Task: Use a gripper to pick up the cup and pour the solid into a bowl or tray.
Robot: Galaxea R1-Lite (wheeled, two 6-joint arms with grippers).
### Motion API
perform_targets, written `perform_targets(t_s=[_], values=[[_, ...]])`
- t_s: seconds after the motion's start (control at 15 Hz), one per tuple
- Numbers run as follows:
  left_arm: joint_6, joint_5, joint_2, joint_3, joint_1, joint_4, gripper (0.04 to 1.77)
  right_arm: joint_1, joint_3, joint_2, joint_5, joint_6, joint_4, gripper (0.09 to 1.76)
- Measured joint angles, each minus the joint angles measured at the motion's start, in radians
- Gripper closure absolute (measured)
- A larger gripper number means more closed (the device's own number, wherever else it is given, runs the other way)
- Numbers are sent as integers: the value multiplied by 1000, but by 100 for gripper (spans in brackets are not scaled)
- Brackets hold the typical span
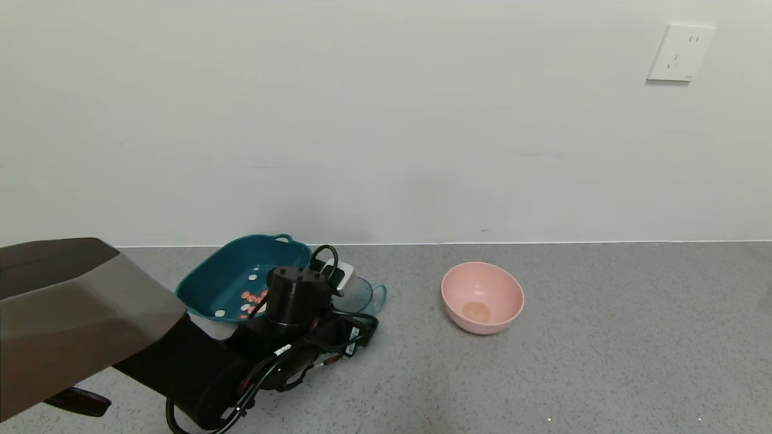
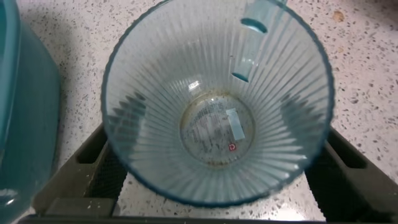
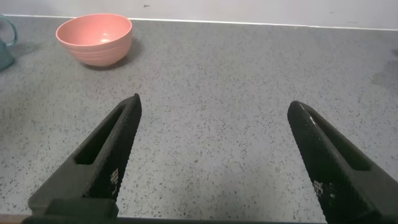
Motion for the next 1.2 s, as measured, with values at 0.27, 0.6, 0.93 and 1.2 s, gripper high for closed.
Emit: perform_targets(t_s=[0.27,0.6,0.93,1.2], values=[[1,0,-50,38,-1,0,13,0,0,0,0,0,0,14],[1,8,-188,139,-17,1,12,0,0,0,0,0,0,14],[4,114,-402,292,-39,7,11,0,0,0,0,0,0,14],[2,174,-588,422,-43,12,10,0,0,0,0,0,0,14]])
